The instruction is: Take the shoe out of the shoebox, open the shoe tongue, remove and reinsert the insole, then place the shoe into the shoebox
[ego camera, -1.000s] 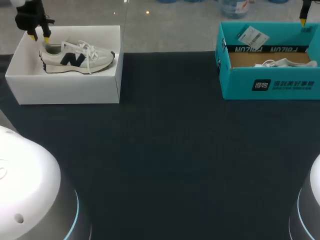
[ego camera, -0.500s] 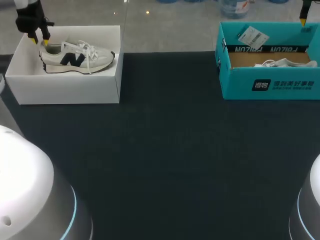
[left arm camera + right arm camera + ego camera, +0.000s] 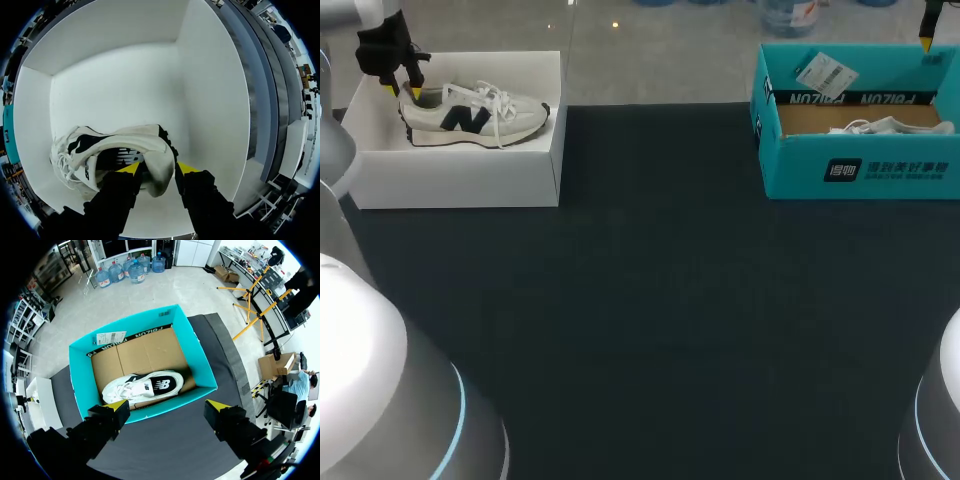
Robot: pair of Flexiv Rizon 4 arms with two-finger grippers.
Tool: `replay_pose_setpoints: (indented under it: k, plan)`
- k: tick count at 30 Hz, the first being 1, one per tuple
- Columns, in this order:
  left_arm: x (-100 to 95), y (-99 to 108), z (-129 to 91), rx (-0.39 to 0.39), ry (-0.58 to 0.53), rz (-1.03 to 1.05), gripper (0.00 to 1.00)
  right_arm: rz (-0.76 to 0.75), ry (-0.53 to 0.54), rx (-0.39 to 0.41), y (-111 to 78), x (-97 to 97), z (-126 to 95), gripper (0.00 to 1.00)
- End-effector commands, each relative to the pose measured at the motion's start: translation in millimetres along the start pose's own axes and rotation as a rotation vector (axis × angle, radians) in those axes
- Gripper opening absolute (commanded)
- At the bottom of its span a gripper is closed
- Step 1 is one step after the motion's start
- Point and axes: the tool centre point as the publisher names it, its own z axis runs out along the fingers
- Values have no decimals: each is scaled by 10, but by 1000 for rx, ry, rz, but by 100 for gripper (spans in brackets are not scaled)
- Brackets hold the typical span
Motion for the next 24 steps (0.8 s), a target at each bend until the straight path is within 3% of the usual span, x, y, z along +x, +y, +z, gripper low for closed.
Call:
replay_pose_setpoints:
  k: [1,4,24]
  plan:
    - [108,213,123,86,-28,-6,44,0,2,-2,-10,-3,0,100]
    - [132,209,151,87,-25,-4,48,0,2,-2,-10,-3,0,100]
    - [133,217,483,166,1,-8,49,0,2,-2,-10,-3,0,100]
